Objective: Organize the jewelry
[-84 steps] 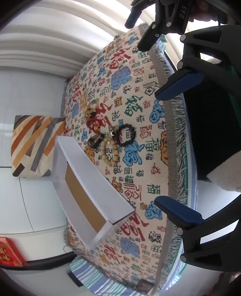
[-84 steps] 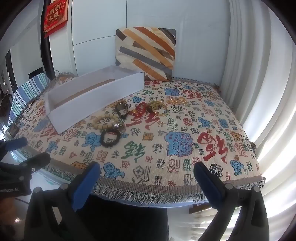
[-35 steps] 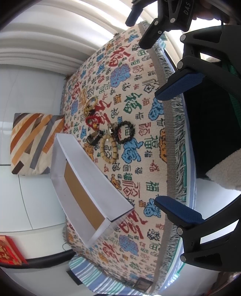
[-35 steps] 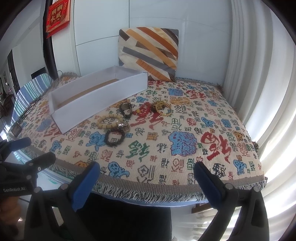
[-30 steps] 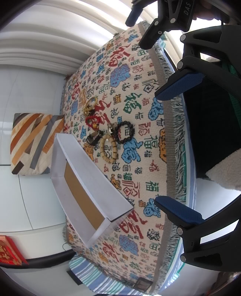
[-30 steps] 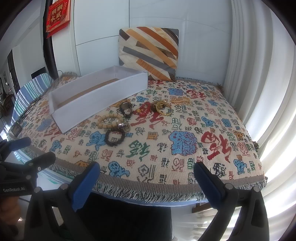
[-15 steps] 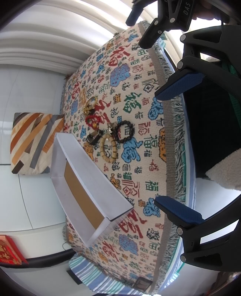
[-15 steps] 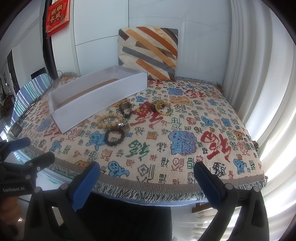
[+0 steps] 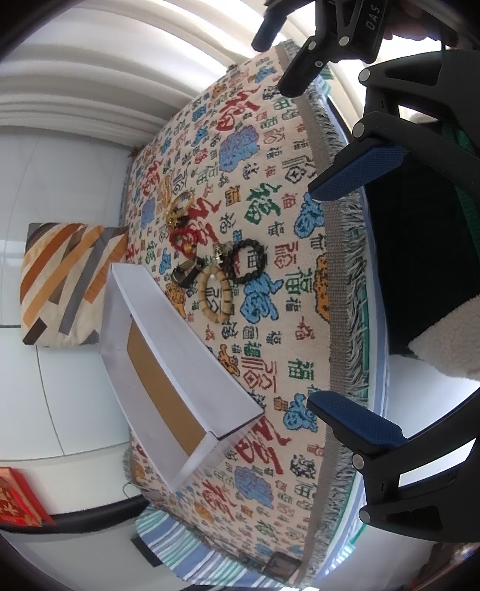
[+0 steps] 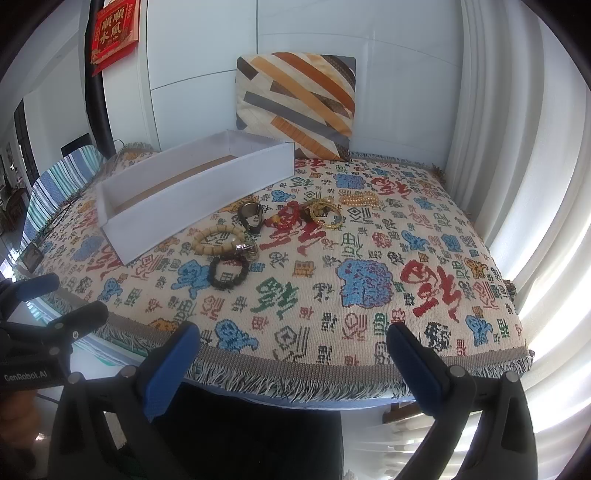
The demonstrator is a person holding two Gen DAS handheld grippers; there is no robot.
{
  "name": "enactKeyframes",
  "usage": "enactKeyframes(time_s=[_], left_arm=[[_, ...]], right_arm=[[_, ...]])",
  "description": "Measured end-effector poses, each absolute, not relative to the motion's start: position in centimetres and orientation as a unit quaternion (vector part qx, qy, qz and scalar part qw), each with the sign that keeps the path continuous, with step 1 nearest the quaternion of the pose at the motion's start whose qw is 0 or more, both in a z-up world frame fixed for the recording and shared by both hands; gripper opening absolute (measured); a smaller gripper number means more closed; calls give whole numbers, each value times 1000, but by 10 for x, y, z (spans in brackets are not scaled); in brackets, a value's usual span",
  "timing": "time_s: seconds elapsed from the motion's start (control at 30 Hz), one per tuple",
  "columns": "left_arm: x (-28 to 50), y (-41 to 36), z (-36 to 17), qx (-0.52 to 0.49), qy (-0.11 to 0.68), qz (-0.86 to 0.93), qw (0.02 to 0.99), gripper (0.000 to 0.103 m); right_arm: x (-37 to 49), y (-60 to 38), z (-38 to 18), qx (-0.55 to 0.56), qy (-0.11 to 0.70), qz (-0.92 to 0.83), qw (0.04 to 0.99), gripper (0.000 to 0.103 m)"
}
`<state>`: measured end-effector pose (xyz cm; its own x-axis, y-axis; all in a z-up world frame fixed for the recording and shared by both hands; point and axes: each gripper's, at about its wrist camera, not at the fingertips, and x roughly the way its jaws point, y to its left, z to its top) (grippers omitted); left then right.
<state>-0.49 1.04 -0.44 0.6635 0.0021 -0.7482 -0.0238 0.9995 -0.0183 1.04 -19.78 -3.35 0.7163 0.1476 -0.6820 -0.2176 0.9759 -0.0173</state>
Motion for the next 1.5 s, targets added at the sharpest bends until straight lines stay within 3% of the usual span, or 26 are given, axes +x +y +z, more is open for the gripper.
enactKeyframes(time_s=[1.5], left_arm=[[1, -2, -7, 6, 425, -3, 905, 102]], right_arm=[[13, -203, -37, -41, 366, 96, 925, 103]])
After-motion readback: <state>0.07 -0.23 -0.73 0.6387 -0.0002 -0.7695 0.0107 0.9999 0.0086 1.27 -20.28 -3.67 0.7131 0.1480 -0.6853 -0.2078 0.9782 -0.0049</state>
